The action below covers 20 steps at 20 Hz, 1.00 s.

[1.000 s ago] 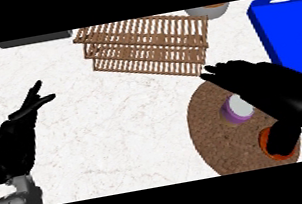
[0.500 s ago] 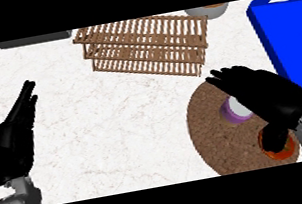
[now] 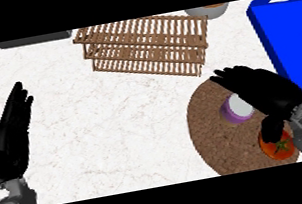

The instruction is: Pick the can from the placemat and place it in the tiered shelf

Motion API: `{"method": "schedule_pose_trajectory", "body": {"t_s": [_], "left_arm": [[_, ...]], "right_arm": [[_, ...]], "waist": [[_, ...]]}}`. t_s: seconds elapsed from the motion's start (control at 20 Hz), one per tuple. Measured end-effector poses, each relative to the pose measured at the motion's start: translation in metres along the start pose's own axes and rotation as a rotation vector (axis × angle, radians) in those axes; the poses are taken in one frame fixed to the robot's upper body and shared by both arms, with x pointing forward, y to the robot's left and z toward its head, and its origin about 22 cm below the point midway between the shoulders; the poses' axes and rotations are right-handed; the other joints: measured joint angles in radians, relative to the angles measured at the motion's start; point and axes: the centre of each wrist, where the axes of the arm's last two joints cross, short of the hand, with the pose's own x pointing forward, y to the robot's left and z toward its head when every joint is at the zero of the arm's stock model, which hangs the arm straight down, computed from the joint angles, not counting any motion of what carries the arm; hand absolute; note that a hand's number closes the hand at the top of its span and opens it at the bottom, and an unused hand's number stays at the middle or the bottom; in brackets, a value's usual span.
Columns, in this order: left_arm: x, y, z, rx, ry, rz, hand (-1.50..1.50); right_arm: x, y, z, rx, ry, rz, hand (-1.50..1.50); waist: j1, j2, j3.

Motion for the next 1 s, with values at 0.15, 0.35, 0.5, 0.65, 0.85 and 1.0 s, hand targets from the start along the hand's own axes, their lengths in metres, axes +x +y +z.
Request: {"method": "schedule_pose_trajectory", "body": {"t_s": [0.15, 0.35, 0.5, 0.65, 0.85, 1.0], "left_arm": [[-0.002, -0.005, 0.003, 0.000, -0.002, -0.002, 0.00], [-0.001, -0.002, -0.001, 0.001, -0.004, -0.002, 0.00], [-0.006, -0.002, -0.002, 0.002, -0.002, -0.008, 0.00], [-0.005, -0.004, -0.008, 0.001, -0.002, -0.007, 0.00], [-0.007, -0.003, -0.005, 0.006, -0.003, -0.007, 0.00], [-0.001, -0.004, -0.005, 0.004, -0.001, -0.001, 0.00]], "right_arm": [[0.004, 0.006, -0.007, -0.009, -0.006, -0.005, -1.50], [-0.002, 0.019, -0.014, -0.017, -0.028, -0.021, -1.50], [-0.003, 0.026, -0.019, -0.020, -0.041, -0.022, -1.50], [0.001, 0.032, -0.024, -0.024, -0.051, -0.026, -1.50], [-0.003, 0.045, -0.027, -0.011, -0.040, -0.035, -1.50], [-0.010, 0.049, -0.038, 0.020, -0.033, -0.029, 1.50]], "waist": [[0.000, 0.000, 0.000], [-0.001, 0.000, 0.000], [-0.001, 0.000, 0.000], [-0.001, 0.000, 0.000], [-0.001, 0.000, 0.000], [0.000, 0.000, 0.000]]}}
